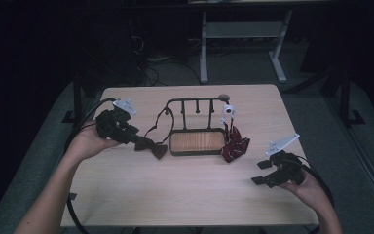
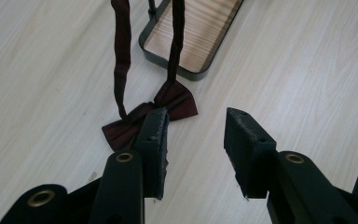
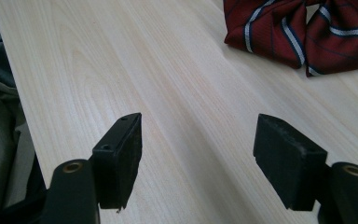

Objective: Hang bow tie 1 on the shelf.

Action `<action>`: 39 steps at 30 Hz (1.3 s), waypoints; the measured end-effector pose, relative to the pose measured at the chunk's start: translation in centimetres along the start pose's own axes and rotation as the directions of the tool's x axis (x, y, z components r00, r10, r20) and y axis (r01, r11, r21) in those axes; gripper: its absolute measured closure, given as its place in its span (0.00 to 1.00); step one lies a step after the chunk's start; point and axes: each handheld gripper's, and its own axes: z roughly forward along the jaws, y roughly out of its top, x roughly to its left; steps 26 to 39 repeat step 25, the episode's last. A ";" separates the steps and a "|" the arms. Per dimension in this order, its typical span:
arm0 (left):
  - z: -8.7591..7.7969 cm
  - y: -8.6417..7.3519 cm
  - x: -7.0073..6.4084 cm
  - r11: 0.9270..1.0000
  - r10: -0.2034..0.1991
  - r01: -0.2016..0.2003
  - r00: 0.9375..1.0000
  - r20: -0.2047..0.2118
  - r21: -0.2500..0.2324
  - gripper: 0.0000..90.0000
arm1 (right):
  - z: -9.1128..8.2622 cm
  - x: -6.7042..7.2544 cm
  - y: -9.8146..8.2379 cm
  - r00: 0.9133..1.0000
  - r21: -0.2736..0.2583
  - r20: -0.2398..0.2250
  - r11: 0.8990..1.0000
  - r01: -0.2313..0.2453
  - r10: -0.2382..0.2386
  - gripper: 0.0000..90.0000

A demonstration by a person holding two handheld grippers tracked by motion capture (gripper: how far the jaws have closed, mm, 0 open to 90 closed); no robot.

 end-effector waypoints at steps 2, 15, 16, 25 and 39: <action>0.1 -0.4 -0.1 1.000 -0.005 0.005 1.000 0.004 0.003 0.66 | 0.0 0.0 0.0 1.000 -0.001 0.001 1.000 0.002 -0.002 0.36; 1.2 -2.6 -1.3 1.000 0.002 -0.002 1.000 0.009 0.007 0.60 | 0.0 -0.1 -0.2 1.000 0.000 0.003 1.000 -0.004 0.004 0.36; 1.3 -2.8 -1.3 1.000 0.004 -0.004 1.000 0.015 0.008 0.60 | 0.0 -0.1 -0.2 1.000 0.000 0.002 1.000 -0.005 0.005 0.36; 2.4 -4.2 -2.0 1.000 0.010 -0.010 1.000 0.016 0.012 0.54 | 0.0 -0.1 -0.3 1.000 0.002 0.008 1.000 -0.007 0.007 0.36; 2.4 -4.2 -2.0 1.000 0.010 -0.010 1.000 0.016 0.012 0.54 | 0.0 -0.1 -0.3 1.000 0.002 0.008 1.000 -0.007 0.007 0.36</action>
